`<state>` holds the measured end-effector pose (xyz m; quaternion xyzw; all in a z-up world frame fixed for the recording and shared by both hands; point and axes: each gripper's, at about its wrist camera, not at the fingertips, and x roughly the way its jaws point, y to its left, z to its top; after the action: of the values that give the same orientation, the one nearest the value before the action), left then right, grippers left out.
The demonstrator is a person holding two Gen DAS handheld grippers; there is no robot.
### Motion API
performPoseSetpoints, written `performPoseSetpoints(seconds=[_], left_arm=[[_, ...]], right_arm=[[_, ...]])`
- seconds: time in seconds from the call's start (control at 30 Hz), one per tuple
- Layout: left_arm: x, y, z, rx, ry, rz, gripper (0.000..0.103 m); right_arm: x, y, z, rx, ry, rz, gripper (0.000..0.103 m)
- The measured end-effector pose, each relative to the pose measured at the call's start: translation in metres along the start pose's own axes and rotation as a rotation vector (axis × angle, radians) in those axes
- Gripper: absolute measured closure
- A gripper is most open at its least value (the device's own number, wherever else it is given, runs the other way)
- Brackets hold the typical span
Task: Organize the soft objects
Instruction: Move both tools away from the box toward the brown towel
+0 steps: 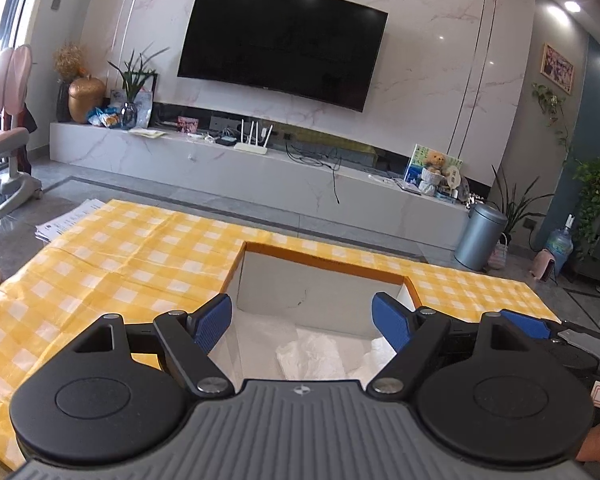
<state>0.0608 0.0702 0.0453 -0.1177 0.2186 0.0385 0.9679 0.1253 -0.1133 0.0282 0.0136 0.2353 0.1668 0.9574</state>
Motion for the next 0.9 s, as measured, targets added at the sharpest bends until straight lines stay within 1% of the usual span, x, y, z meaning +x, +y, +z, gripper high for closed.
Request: performPoseSetpoints(seconds=[0.2,0.33,0.37,0.43,0.5,0.6,0.63,0.77,0.83,0.9], left_arm=[[-0.012,-0.004,0.004,0.041,-0.035,0.009,0.009],[-0.015,-0.007,0.007,0.018,-0.033,0.059,0.009],[-0.016,-0.006,0.008,0.009,-0.034,0.06,0.009],[-0.02,-0.007,0.008,-0.002,-0.044,0.045,0.009],[-0.025,-0.012,0.009,0.011,-0.059,0.024,0.009],[-0.033,-0.022,0.009,0.069,-0.095,-0.024,0.007],[-0.036,-0.027,0.009,0.091,-0.105,-0.03,0.007],[-0.046,-0.044,0.009,0.154,-0.142,-0.011,0.007],[-0.052,-0.052,0.01,0.16,-0.156,-0.009,0.007],[-0.057,-0.06,0.012,0.155,-0.159,-0.026,0.007]], right_arm=[[-0.014,-0.005,0.004,0.024,-0.012,-0.011,0.003],[-0.032,-0.007,0.006,-0.017,-0.037,-0.032,0.003],[-0.036,-0.008,0.007,-0.028,-0.036,-0.039,0.003],[-0.042,-0.013,0.01,-0.046,-0.021,-0.054,0.003],[-0.049,-0.02,0.012,-0.047,-0.022,-0.07,0.003],[-0.061,-0.035,0.015,-0.045,-0.024,-0.092,0.003],[-0.066,-0.039,0.016,-0.044,-0.026,-0.1,0.003],[-0.088,-0.057,0.023,-0.049,-0.046,-0.134,0.003],[-0.097,-0.064,0.025,-0.048,-0.051,-0.153,0.003],[-0.107,-0.075,0.026,-0.038,-0.051,-0.169,0.003]])
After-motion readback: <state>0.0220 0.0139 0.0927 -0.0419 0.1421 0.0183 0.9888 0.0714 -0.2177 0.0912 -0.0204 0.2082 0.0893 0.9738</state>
